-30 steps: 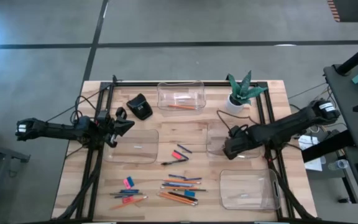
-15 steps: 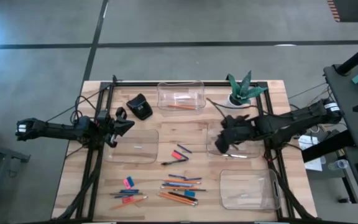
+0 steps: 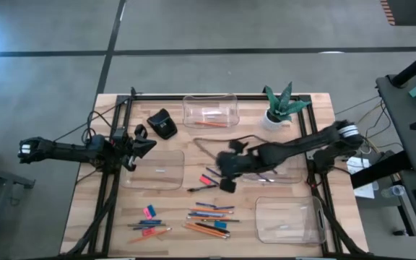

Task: Sort crayons/erasers/pens/pencils in bins
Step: Put the black pen into the bottom transparent bin

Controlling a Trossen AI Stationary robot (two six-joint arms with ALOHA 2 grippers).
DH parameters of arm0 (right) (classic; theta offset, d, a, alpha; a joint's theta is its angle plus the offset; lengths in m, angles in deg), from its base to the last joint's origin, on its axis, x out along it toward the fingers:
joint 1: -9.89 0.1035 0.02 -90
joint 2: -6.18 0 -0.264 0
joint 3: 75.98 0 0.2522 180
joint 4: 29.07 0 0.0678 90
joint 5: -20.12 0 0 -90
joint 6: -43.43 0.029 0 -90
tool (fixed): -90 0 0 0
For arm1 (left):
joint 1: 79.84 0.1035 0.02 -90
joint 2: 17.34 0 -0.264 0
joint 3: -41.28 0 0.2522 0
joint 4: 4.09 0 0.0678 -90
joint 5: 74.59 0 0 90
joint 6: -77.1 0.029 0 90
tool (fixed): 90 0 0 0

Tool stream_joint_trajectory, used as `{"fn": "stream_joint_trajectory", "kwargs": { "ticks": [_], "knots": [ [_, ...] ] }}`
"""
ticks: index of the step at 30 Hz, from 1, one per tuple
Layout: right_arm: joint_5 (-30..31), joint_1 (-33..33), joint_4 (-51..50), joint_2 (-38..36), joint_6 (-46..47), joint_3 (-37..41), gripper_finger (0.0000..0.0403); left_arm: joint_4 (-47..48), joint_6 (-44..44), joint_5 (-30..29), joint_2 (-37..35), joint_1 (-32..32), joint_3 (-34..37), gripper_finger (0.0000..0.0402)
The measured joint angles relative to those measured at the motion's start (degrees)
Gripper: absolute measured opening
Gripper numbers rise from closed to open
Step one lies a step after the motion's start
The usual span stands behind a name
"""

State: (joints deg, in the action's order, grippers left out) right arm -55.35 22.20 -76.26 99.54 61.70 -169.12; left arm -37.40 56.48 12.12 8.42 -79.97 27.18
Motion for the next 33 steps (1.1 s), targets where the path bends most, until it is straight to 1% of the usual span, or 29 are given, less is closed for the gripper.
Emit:
{"fn": "stream_joint_trajectory", "kwargs": {
  "ticks": [3,8,11,19,26,33],
  "knots": [
    [-2.84,0.04,-0.09,5.80,-3.29,-5.10,0.0102,0.00,0.00,0.02,0.00,-0.02,-0.01,0.0000],
    [-4.51,-0.07,-1.14,13.78,-8.15,-11.01,0.0102,0.00,0.01,0.01,0.00,-0.01,-0.01,0.0000],
    [-4.96,-0.12,-1.44,17.36,-8.55,-12.45,0.0102,0.00,0.00,0.00,0.00,0.00,-0.02,0.0000],
    [-10.57,-0.33,-0.01,25.63,-7.77,-15.36,0.0102,0.00,0.02,0.01,0.00,0.00,-0.01,0.0000],
    [-12.77,-0.57,-0.24,30.62,-9.65,-19.69,0.0102,0.00,0.00,0.02,0.00,0.00,0.00,0.0000],
    [-13.12,-1.55,0.17,30.96,-9.96,-18.86,0.0102,-0.01,0.01,0.02,0.09,0.00,0.00,0.0000]
  ]
}}
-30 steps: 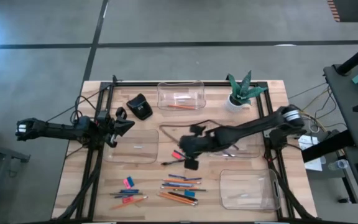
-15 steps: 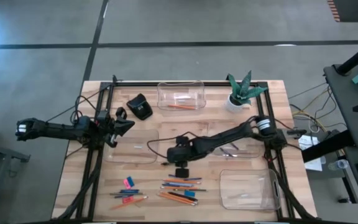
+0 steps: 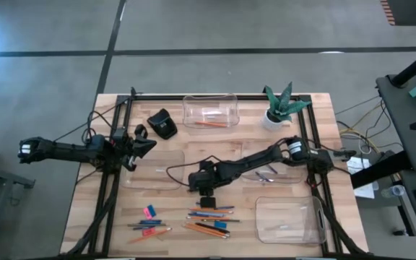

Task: Sort crayons/erasers/pens/pencils in bins
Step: Put the black pen into the bottom transparent bin

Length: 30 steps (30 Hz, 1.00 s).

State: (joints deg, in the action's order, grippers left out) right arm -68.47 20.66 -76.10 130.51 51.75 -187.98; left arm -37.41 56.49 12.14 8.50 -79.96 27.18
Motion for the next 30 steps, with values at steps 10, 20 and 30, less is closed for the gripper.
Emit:
{"fn": "stream_joint_trajectory", "kwargs": {
  "ticks": [10,20,30],
  "knots": [
    [0.25,-0.18,0.91,0.94,2.16,2.51,0.0080,0.01,-0.01,0.00,0.13,-0.02,-0.02,0.0000],
    [-0.20,-0.18,0.38,0.69,2.14,2.66,0.0020,0.03,-0.01,0.00,0.70,-0.02,0.00,0.0000],
    [-0.81,-0.64,-4.41,-6.42,0.83,3.35,0.0018,0.01,0.01,-0.02,0.76,-0.02,0.00,0.0000]
  ]
}}
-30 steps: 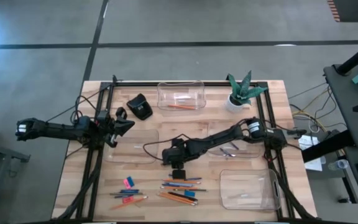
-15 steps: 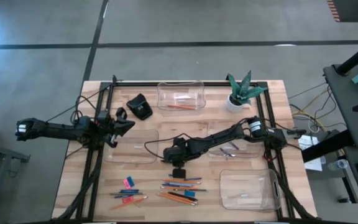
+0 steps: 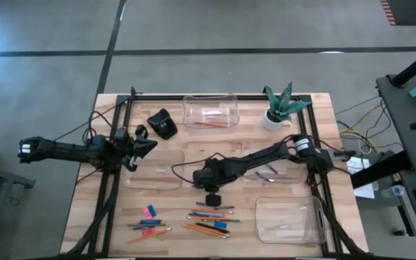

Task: Sort crayons/erasers/pens/pencils in bins
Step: Put the black pen into the bottom transparent bin

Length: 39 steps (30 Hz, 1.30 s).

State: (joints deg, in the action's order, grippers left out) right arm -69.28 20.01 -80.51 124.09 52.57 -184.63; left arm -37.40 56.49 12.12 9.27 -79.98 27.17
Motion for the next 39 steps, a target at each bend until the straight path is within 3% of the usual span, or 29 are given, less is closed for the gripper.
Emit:
{"fn": "stream_joint_trajectory", "kwargs": {
  "ticks": [9,15,28,33,39],
  "knots": [
    [0.99,-0.41,-3.88,-8.78,2.10,-0.23,0.0017,-0.01,-0.01,0.01,0.08,0.01,0.00,0.0000],
    [3.01,-0.43,-9.72,-15.34,8.32,-0.36,0.0019,0.00,-0.02,0.02,0.17,0.00,-0.02,0.0000],
    [1.97,6.02,-34.03,-25.42,37.56,1.40,0.0021,0.00,-0.02,0.02,0.52,0.01,0.01,0.0000],
    [1.92,11.86,-40.59,-28.12,51.03,4.40,0.0021,0.00,-0.02,0.02,0.67,0.00,0.00,0.0000],
    [-2.41,22.17,-42.07,-30.49,63.35,7.75,0.0022,0.01,0.00,0.02,0.74,0.02,0.00,0.0000]
  ]
}}
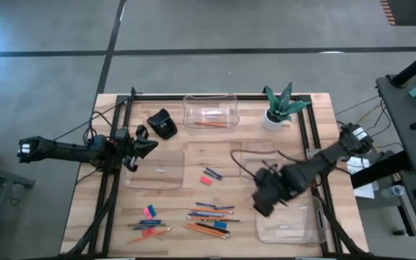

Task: Sort crayons/erasers/pens/pencils in bins
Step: Put the black pen into the bottom transparent bin

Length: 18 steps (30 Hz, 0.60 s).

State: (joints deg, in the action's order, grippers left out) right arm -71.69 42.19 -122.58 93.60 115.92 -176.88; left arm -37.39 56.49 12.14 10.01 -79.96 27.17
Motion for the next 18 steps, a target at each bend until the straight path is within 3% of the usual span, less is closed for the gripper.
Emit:
{"fn": "stream_joint_trajectory", "kwargs": {
  "ticks": [7,12,18],
  "knots": [
    [-4.01,15.09,0.83,-0.81,13.21,0.55,0.0022,-0.01,-0.01,0.00,0.00,0.00,0.01,0.0000],
    [3.27,21.73,2.82,0.14,16.29,3.92,0.0022,-0.01,0.00,0.00,0.00,0.00,0.01,0.0000],
    [11.22,22.47,10.35,0.43,8.59,9.30,0.0022,-0.01,-0.01,0.00,0.00,0.00,0.01,0.0000]
  ]
}}
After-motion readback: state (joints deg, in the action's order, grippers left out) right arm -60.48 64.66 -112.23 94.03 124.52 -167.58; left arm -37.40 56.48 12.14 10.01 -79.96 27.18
